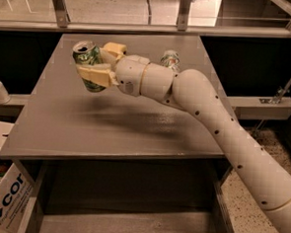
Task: Place green can upright
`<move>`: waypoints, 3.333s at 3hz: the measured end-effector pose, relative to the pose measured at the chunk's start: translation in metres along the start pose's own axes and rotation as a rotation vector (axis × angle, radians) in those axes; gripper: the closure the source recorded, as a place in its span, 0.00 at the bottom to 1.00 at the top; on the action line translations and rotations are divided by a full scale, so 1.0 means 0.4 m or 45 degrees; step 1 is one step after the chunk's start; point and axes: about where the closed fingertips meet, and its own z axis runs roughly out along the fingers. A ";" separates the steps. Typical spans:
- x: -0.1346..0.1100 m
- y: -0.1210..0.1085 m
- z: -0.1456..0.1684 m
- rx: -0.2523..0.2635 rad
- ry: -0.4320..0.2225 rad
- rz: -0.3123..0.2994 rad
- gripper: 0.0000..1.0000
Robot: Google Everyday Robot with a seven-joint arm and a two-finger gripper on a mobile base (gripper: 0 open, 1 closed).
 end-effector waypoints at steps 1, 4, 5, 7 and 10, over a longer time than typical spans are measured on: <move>-0.012 -0.022 -0.009 0.029 -0.066 -0.052 1.00; -0.142 -0.102 -0.023 0.008 -0.158 0.113 1.00; -0.144 -0.101 -0.028 -0.005 -0.162 0.129 0.81; -0.135 -0.100 -0.027 -0.005 -0.162 0.129 0.35; -0.092 -0.069 -0.165 -0.098 -0.248 0.057 0.00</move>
Offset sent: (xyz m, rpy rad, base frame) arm -0.0344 0.0050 -0.0420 -0.1691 -0.0067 0.0139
